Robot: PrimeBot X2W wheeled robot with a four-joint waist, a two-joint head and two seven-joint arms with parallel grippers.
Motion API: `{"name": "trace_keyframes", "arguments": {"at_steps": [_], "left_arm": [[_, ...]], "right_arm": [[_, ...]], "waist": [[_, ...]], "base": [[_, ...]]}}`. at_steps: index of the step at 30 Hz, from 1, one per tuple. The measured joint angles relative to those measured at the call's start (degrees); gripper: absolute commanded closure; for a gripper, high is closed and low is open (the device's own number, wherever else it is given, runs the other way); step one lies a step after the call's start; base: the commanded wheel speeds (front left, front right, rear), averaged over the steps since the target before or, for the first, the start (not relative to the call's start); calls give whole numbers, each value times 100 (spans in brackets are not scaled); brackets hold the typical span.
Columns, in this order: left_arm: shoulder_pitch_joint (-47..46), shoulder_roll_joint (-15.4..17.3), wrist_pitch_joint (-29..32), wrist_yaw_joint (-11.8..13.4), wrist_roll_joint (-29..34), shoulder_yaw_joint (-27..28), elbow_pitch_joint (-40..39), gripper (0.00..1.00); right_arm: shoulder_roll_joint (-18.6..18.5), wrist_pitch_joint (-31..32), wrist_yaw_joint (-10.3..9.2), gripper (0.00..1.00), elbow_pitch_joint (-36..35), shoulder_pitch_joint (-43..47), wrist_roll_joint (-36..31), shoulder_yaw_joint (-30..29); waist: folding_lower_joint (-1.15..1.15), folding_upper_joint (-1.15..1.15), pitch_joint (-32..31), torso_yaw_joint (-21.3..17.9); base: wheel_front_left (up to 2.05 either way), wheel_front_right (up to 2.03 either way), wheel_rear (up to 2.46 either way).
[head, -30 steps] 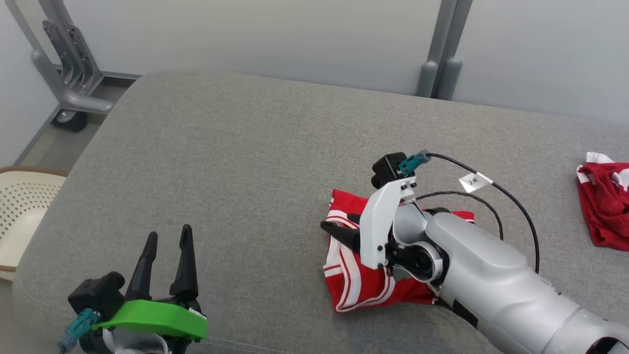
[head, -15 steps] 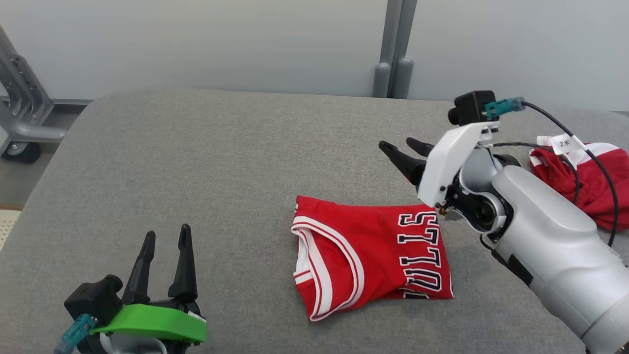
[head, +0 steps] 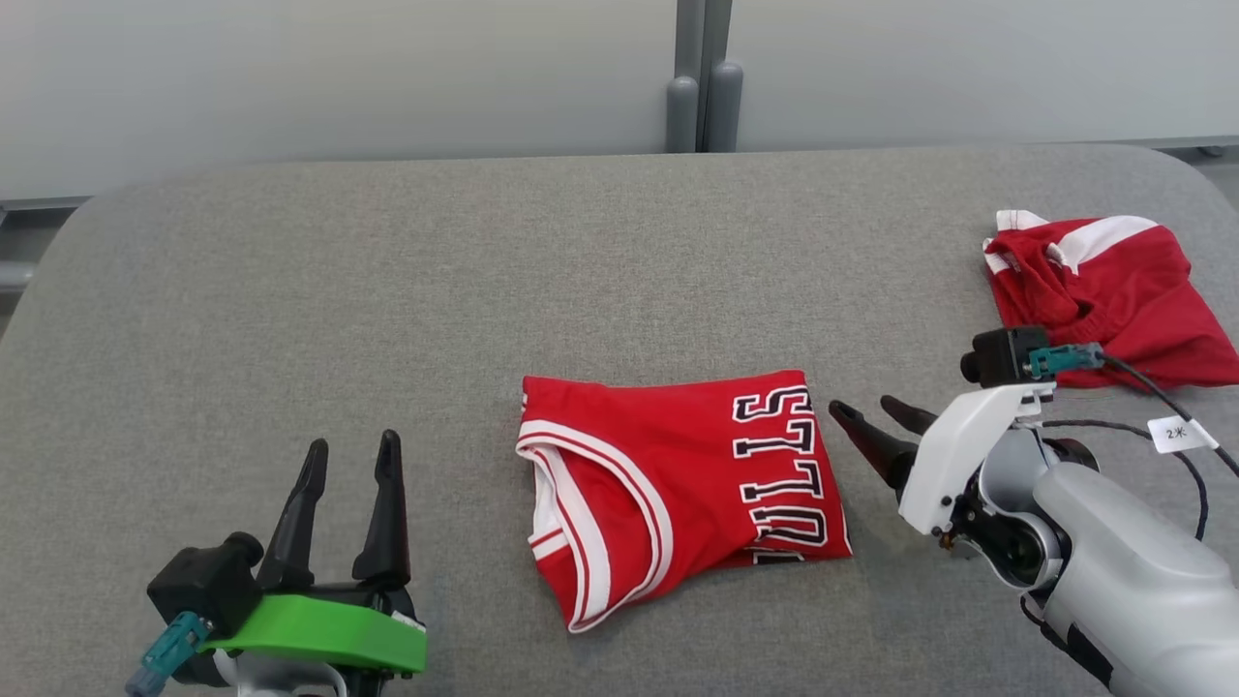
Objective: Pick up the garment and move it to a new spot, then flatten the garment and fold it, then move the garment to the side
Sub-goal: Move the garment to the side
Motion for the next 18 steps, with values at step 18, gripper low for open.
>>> {"name": "trace_keyframes", "arguments": {"at_steps": [18], "left_arm": [[-129,-1,22,0,113,-193,-55,0]], "right_arm": [[142,-332,302,0,252,341,237,-44]], "waist": [[0,0,490,131]], "base": [[0,0,0]]}}
